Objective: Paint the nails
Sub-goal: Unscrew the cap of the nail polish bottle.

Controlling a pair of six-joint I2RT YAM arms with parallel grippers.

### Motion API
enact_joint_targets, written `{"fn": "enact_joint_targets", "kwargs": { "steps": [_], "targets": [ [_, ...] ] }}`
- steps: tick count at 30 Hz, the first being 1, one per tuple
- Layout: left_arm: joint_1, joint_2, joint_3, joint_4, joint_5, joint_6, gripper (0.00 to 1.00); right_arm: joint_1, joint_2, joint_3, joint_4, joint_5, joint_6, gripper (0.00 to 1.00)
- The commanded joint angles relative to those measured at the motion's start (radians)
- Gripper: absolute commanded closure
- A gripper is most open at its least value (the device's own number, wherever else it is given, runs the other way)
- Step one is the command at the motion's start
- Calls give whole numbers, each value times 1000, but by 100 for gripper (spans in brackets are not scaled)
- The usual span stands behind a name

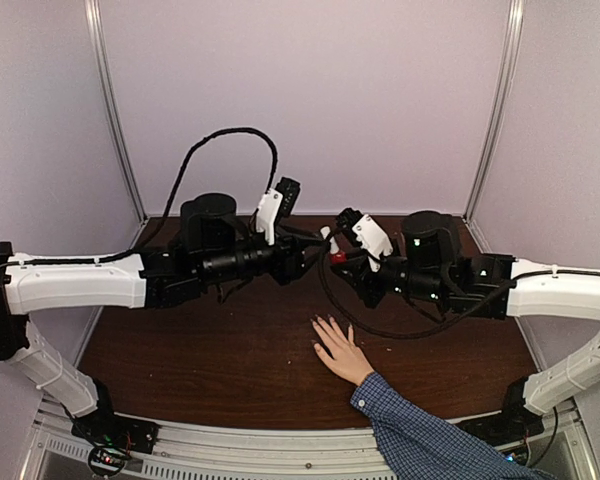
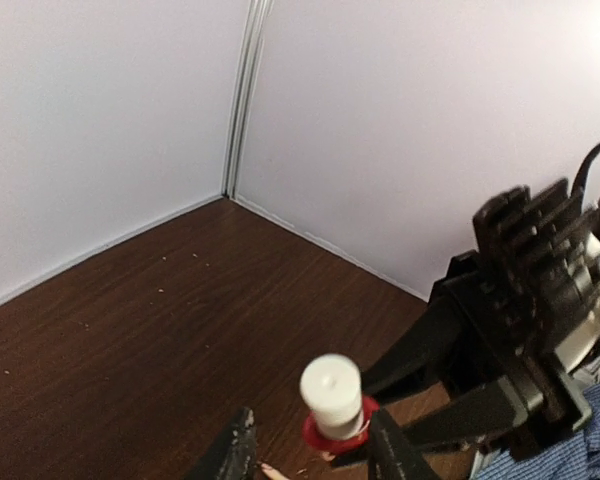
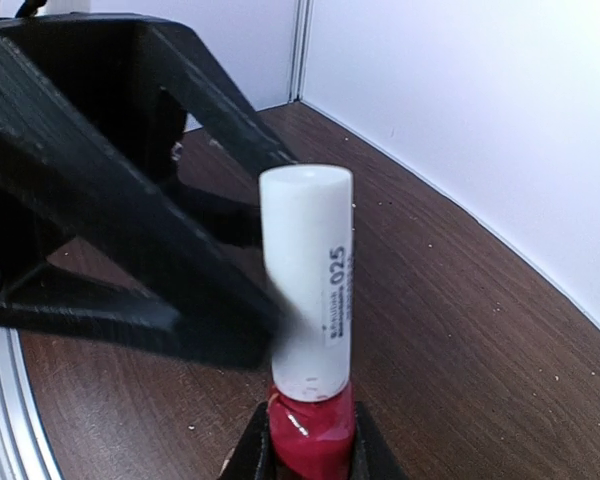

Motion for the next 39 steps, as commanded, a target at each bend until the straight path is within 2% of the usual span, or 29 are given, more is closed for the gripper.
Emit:
{"fn": "enact_joint_targets", "kwargs": {
  "steps": [1, 4, 9, 12, 14, 22, 29, 39],
  "targets": [
    [60, -103, 19, -96, 175, 83, 49, -35, -61, 15, -26, -53, -13, 100],
    [76, -161, 39, -216, 327, 195, 37, -43, -90, 6, -76, -199, -42, 100],
    [78, -170, 132, -570, 538, 483, 39, -47, -88, 23, -170, -485, -83, 100],
    [78, -215, 96, -572, 604, 568, 39, -45, -84, 30, -202, -619, -83, 100],
    [76, -241, 78, -569, 608, 601, 40, -45, -85, 32, -219, -671, -80, 100],
    [34, -249, 117, -730, 572, 770, 46, -37, -66, 48, -311, -818, -85, 100],
    [-36, -186, 185, -827, 523, 860, 50, -7, -20, 71, -367, -870, -85, 100],
    [-66, -135, 237, -877, 506, 896, 53, 24, 33, 107, -398, -884, -100, 100]
  ]
}}
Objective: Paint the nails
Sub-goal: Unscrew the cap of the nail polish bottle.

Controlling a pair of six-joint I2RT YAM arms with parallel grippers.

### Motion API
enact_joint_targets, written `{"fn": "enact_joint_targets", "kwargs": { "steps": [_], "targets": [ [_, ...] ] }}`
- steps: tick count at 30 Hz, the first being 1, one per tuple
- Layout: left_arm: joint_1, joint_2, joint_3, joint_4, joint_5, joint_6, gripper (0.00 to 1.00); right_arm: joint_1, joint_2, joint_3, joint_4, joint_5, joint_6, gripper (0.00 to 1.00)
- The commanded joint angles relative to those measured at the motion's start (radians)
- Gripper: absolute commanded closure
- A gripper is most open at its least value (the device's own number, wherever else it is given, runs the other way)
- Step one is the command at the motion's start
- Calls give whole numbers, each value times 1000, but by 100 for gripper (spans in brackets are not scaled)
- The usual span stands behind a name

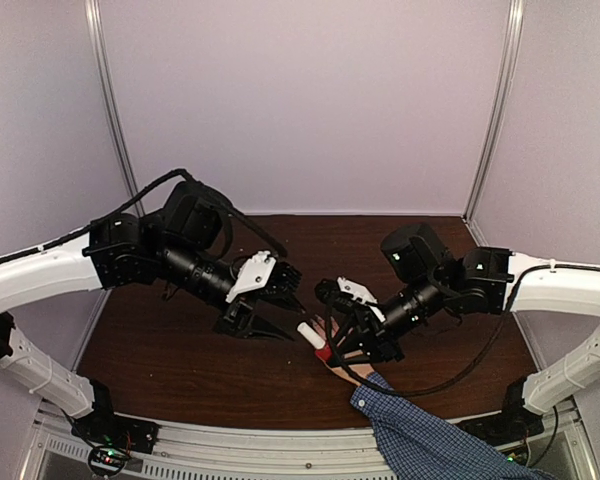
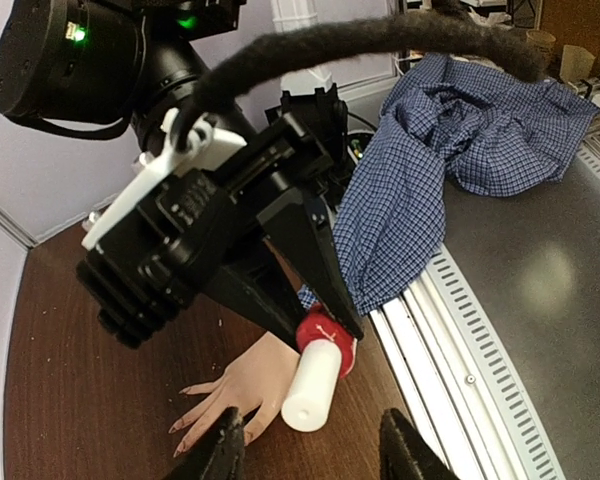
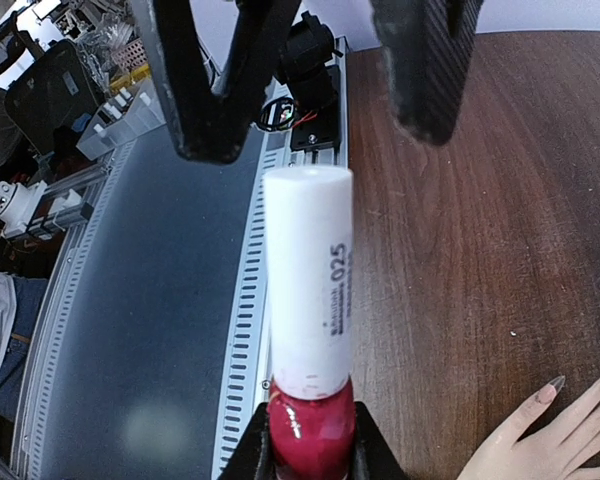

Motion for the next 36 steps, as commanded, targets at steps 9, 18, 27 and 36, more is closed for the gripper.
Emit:
{"fn": "enact_joint_targets", "kwargs": {
  "steps": [9, 18, 27, 36],
  "targets": [
    [-34, 33, 59, -47, -29, 52, 63, 14, 33, 52, -10, -45, -19, 100],
    [-55, 56, 75, -95, -51, 79, 69, 14, 42, 70, -29, -63, -25, 100],
    [-65, 54, 75, -111, -75, 86, 82, 14, 48, 73, -38, -59, -30, 100],
    [-68, 83, 91, -84, -151, -12, 100, 14, -2, 73, -45, 147, -46, 100]
  ]
}}
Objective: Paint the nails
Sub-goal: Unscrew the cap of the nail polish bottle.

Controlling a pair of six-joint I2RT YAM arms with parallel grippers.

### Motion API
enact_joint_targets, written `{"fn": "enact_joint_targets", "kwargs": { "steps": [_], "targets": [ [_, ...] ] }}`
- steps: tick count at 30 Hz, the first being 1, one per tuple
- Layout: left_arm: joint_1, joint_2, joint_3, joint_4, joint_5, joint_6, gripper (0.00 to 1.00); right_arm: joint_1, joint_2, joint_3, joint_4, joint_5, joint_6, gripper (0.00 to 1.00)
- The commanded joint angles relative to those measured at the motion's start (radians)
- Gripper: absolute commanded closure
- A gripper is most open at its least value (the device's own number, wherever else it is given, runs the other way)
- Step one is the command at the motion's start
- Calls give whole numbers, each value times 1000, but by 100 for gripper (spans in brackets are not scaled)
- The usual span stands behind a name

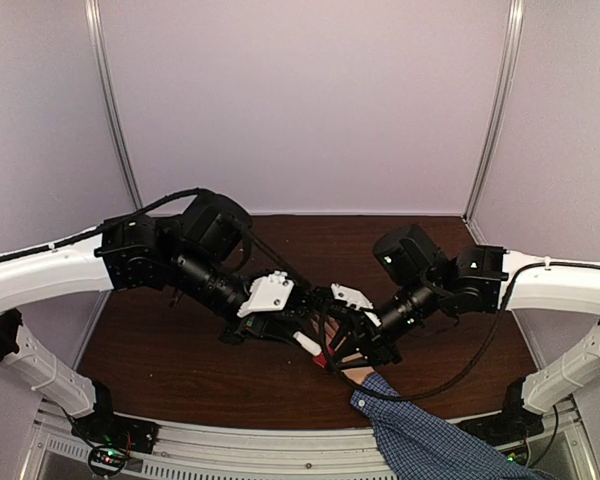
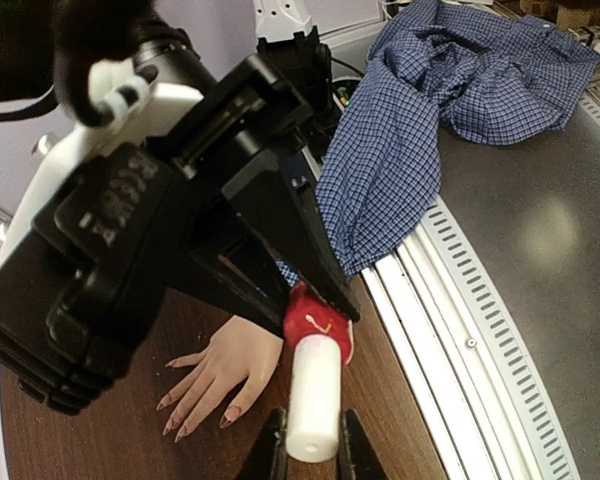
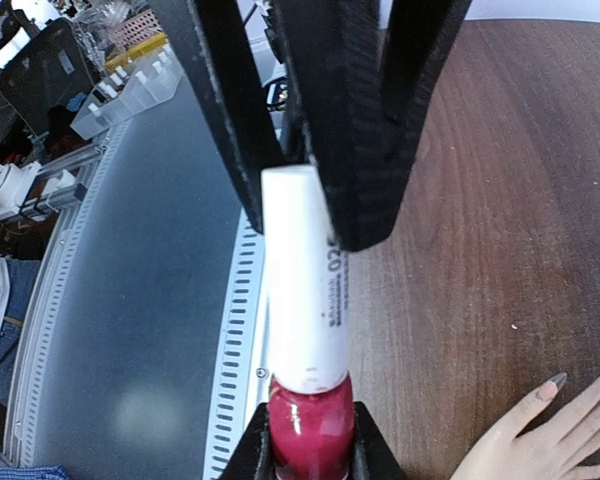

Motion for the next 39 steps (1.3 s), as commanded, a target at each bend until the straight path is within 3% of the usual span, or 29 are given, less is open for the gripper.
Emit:
{"fn": "enact_joint_targets", "kwargs": {
  "steps": [1, 19, 39],
  "targets": [
    [-6, 20, 27, 49, -54, -76, 100, 0, -52, 34, 12, 172, -6, 100],
    [5, 112, 90, 105, -121, -301, 100, 16, -154, 10, 23, 476, -75, 100],
    [102, 225, 199, 158, -106, -747, 100, 145, -190, -30, 80, 1006, -134, 100]
  ]
}}
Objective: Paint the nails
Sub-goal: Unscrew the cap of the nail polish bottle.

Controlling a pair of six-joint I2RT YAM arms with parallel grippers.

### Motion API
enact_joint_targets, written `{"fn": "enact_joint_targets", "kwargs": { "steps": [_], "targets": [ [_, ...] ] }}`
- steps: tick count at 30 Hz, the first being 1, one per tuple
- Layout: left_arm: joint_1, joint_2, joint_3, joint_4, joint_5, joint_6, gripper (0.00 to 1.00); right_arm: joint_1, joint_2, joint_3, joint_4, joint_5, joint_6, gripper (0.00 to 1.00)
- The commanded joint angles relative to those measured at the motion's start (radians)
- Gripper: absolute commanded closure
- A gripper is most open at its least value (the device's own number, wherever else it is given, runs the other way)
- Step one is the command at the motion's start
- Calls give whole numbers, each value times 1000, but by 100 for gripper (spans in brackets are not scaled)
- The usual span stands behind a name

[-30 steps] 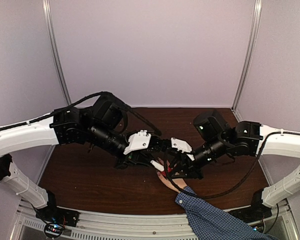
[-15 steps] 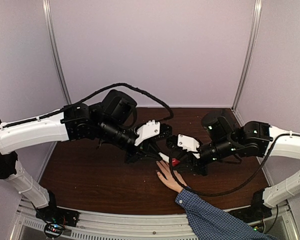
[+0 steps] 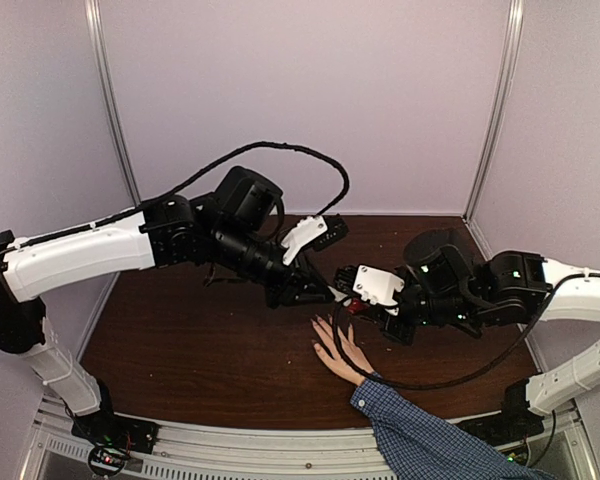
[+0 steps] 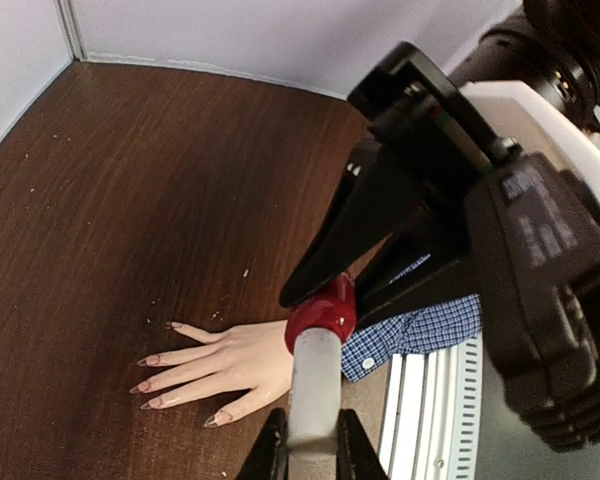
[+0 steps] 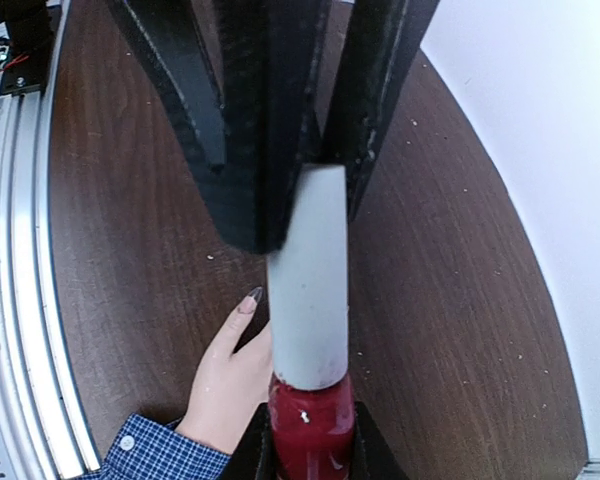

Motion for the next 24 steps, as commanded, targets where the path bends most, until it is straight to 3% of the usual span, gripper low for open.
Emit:
{"fn": "enact_joint_targets", "kwargs": {
  "steps": [1, 14, 24],
  "targets": [
    [28, 34, 24, 68, -1, -166, 100, 32, -17, 0, 136, 167, -7, 100],
    [45, 50, 5, 139, -53, -408, 100, 118, 46, 1, 182, 478, -69, 100],
    [76, 80, -13, 168, -39, -640, 100, 147, 78, -10, 213, 580, -106, 100]
  ]
}}
